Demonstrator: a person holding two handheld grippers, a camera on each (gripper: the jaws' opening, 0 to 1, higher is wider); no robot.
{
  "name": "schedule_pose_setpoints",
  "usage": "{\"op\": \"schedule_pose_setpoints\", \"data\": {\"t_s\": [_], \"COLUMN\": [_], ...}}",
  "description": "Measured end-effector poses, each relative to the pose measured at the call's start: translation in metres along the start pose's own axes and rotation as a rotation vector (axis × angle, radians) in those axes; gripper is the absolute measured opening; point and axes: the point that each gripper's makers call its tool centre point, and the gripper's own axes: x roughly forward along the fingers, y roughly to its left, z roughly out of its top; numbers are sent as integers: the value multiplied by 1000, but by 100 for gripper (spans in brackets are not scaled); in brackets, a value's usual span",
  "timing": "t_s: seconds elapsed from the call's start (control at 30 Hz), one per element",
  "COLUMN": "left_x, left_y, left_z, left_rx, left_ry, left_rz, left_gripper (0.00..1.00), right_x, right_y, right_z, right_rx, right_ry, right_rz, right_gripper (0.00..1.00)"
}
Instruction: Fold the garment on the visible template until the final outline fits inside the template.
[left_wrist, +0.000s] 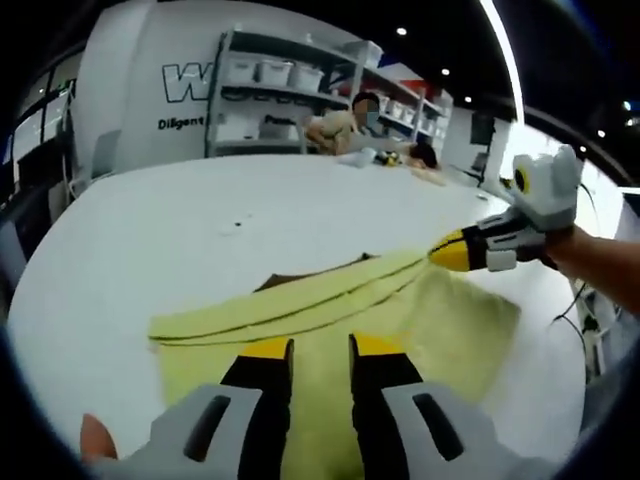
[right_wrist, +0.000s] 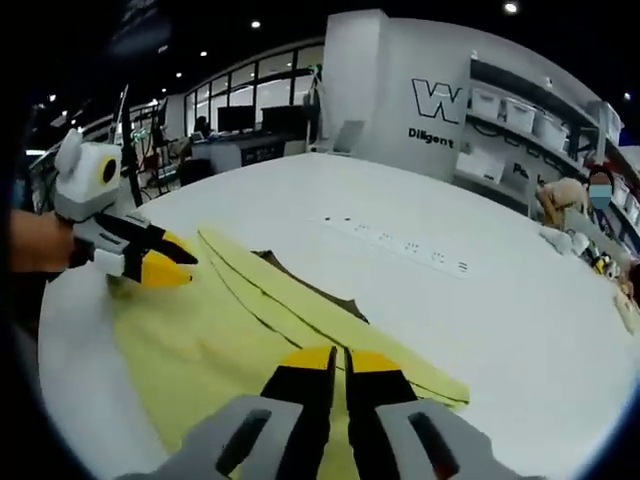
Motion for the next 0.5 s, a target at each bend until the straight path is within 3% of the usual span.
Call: {"op": "schedule_pose_setpoints", "data": {"t_s": [0.17,0.33,0.5], "left_x": [6,16,24], "left_y": [1,5,3], "left_z": [0,0,-4], "left_rx": [13,4,18], "left_ry": [11,38,77], "left_rz": [-11,-14,-29], "left_gripper": [0,0,0], "right_x": [6,14,22], "right_y": [12,32,39], "right_z": [1,-2,-8], "right_rx": [7,-9,-15], "right_ry": [6,25,39], "right_rz": [48,101,121], "right_gripper": [0,0,0]}}
